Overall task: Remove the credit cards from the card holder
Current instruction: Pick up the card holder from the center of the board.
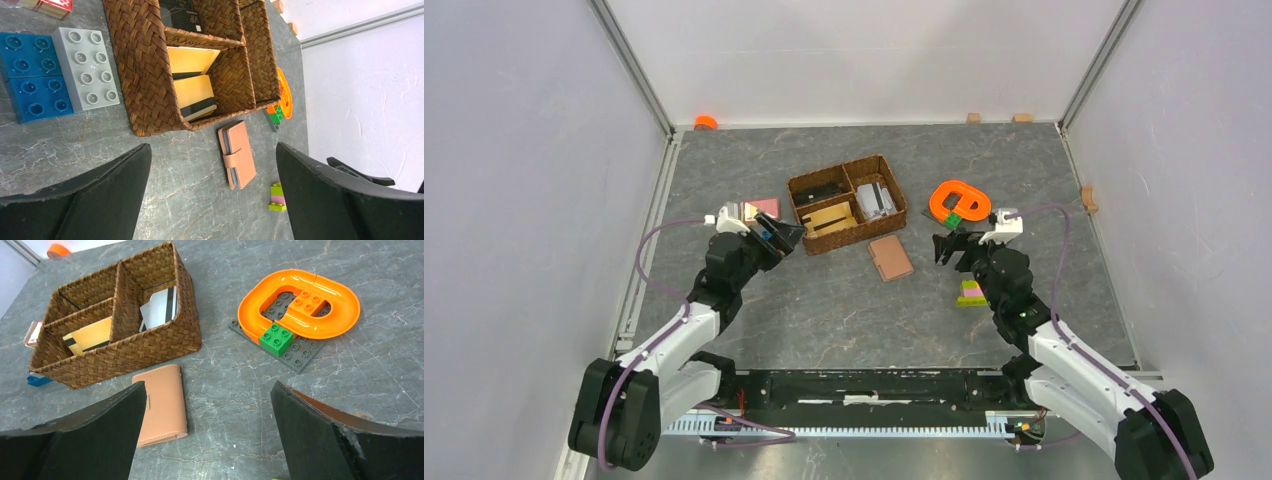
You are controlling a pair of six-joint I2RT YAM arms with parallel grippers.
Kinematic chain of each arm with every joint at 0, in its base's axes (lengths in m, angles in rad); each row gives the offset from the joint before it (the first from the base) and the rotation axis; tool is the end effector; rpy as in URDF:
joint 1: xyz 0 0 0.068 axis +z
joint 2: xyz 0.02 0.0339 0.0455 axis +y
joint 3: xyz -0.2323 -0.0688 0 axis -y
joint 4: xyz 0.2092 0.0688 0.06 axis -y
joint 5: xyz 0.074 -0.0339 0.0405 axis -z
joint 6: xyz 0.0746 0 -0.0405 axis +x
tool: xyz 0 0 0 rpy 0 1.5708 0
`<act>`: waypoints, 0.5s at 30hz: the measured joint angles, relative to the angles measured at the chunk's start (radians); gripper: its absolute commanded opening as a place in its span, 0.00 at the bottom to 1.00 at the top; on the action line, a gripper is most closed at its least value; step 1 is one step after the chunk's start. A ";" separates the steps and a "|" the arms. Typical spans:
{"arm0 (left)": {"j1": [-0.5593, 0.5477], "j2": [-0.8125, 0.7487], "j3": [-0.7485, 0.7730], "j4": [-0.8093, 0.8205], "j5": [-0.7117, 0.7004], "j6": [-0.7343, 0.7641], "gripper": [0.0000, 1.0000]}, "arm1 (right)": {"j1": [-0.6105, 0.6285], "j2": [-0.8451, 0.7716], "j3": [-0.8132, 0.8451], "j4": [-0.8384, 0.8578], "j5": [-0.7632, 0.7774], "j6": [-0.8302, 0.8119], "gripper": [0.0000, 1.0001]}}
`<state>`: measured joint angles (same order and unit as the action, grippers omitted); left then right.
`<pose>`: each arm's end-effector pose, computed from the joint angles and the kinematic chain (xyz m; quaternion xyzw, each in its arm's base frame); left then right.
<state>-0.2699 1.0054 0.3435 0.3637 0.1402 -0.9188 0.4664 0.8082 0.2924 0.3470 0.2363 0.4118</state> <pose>0.2274 -0.0737 0.1850 -0.2163 0.7737 -0.3786 0.4596 0.2004 0.0813 0.2059 0.0553 0.7607 0.1908 0.6180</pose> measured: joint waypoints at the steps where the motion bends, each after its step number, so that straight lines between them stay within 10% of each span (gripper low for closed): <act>1: 0.000 0.000 0.000 0.002 0.002 0.000 1.00 | 0.000 0.007 0.000 0.000 0.000 0.000 0.98; 15: -0.090 0.027 -0.010 0.055 0.054 0.049 1.00 | 0.009 0.343 0.130 -0.042 -0.167 -0.072 0.98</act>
<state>-0.3599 1.0321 0.3340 0.4183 0.1940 -0.8696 0.4751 1.1511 0.4229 0.3054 0.0696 0.3393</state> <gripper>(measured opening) 0.996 0.985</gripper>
